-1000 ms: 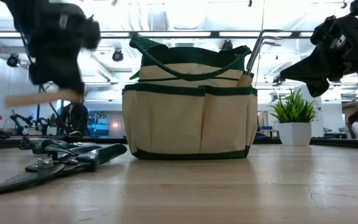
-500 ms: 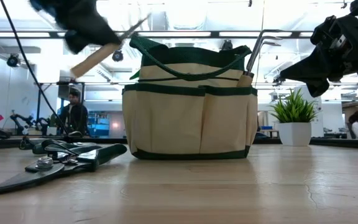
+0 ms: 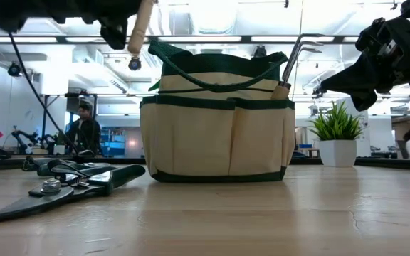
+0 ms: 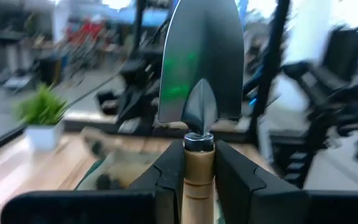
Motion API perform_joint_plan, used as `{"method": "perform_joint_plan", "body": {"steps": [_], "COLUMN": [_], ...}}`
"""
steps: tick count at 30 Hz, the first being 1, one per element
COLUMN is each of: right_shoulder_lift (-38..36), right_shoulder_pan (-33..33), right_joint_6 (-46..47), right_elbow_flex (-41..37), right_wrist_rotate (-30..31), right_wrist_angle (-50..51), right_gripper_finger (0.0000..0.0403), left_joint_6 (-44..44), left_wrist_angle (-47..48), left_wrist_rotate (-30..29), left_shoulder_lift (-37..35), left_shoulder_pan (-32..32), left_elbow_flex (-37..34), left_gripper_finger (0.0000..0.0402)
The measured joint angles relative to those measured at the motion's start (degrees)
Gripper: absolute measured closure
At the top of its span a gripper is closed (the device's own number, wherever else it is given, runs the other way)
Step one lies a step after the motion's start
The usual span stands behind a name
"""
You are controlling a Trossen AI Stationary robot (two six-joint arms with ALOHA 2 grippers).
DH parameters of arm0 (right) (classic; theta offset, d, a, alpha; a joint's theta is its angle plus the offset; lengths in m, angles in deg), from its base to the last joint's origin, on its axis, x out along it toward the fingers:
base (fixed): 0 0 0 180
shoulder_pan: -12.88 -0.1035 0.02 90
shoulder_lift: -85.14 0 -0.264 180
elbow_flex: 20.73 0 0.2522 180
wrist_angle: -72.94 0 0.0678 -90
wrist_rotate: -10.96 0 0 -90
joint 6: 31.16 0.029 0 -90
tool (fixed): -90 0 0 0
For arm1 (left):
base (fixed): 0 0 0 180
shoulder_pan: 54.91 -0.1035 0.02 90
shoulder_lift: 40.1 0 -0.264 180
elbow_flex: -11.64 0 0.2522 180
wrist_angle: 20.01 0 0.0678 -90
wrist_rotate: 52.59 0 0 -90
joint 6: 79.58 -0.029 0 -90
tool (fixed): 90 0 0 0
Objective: Pick & Place Garden tools in Gardening bag
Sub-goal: Put the brown trowel into the white gardening bag
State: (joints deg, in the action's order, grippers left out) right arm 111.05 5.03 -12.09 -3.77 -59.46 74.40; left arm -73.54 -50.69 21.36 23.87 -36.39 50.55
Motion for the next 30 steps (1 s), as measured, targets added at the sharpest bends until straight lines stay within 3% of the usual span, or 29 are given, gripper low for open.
{"method": "perform_joint_plan", "body": {"steps": [5, 9, 22, 30], "right_shoulder_lift": [0.0, 0.0, 0.0, 0.0], "right_shoulder_pan": [0.0, 0.0, 0.0, 0.0], "right_joint_6": [0.0, 0.0, 0.0, 0.0], "right_elbow_flex": [0.0, 0.0, 0.0, 0.0], "right_wrist_rotate": [0.0, 0.0, 0.0, 0.0], "right_wrist_angle": [0.0, 0.0, 0.0, 0.0], "right_gripper_finger": [0.0394, 0.0394, 0.0394, 0.0394], "left_joint_6": [-2.5, -3.4, -3.7, -4.5], "left_wrist_angle": [-13.5, -15.4, -19.5, -25.9], "left_wrist_rotate": [4.1, 5.6, 15.1, 14.8], "left_shoulder_lift": [0.2, 1.1, 15.3, 21.9], "left_shoulder_pan": [-1.7, -3.0, -8.3, -8.5], "left_elbow_flex": [-7.2, -9.3, -3.5, -2.9], "left_gripper_finger": [0.0335, 0.0335, 0.0335, 0.0335]}}
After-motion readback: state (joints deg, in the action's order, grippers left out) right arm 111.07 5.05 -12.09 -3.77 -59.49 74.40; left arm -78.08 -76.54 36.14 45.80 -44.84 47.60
